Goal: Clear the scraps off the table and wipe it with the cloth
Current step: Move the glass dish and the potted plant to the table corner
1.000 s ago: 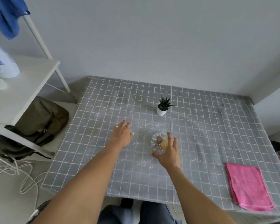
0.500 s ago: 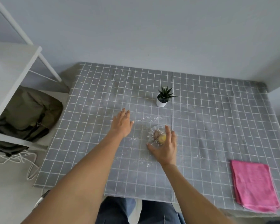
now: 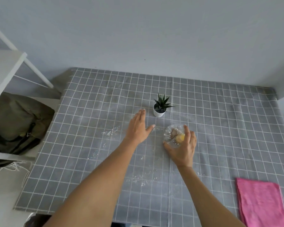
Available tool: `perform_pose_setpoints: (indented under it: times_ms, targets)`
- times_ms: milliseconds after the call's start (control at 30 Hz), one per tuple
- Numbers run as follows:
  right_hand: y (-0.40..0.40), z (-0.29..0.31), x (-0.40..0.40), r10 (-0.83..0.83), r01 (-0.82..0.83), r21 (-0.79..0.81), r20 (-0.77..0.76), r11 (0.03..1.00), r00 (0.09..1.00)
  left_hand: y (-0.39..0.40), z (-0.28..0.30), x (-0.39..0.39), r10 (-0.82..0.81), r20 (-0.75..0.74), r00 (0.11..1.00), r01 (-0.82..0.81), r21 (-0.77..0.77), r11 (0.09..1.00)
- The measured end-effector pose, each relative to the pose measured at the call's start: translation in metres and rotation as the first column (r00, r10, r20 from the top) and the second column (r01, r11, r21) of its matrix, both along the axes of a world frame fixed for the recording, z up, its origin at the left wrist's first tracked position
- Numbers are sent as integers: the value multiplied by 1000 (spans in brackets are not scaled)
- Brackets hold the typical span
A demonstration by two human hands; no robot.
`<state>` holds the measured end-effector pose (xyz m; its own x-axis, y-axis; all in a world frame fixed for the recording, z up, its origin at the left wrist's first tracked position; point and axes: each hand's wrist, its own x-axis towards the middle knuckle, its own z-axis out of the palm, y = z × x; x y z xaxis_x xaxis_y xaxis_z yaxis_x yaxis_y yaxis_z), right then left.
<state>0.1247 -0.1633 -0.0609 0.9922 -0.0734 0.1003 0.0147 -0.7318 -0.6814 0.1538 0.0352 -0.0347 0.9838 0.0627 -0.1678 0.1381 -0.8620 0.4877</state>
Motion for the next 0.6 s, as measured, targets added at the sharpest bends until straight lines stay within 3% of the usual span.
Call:
perform_pose_setpoints:
  times_ms: [233,367,600]
  targets:
    - [-21,-7,22,18,-18,16,31,1000,999,-33,-14,24,219,136,966,-175,-282,943]
    - [-22,-11,19,18,-21,37,64,999,998,-44,-17,30,322,194,927,-239,-357,903]
    - [-21,-11,19,32,-33,56,25,998,999,-51,-21,49,339,266,902,-214,-407,888]
